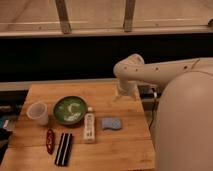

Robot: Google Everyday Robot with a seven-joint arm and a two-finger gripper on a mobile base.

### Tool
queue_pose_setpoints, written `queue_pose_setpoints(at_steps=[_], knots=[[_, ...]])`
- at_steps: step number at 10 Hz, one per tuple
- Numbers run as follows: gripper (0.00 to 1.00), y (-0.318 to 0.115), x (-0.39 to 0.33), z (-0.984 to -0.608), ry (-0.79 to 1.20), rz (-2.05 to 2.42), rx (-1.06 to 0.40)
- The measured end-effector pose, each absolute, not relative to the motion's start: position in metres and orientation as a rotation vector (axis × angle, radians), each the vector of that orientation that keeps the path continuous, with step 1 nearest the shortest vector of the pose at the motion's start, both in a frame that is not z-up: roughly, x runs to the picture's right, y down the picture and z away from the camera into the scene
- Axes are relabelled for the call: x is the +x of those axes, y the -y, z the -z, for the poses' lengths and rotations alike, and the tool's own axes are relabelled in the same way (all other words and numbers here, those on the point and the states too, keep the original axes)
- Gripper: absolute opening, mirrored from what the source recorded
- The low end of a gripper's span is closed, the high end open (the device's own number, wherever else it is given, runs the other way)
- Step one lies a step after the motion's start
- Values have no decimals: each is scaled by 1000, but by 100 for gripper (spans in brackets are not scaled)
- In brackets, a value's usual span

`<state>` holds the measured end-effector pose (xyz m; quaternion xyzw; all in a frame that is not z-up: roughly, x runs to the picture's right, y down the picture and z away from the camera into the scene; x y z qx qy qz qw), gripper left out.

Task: Move the arm in a circular motion

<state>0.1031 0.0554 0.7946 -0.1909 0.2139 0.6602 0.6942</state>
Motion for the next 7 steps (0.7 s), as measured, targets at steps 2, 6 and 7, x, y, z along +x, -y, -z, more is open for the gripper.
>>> queue_pose_setpoints(at_steps=[2,6,7], knots=[[66,-55,72,-795,-457,-1414,-450],[66,-105,-1,-755,-432,-1305,-511],[66,-123,-10,-743,-438,-1299,-518]])
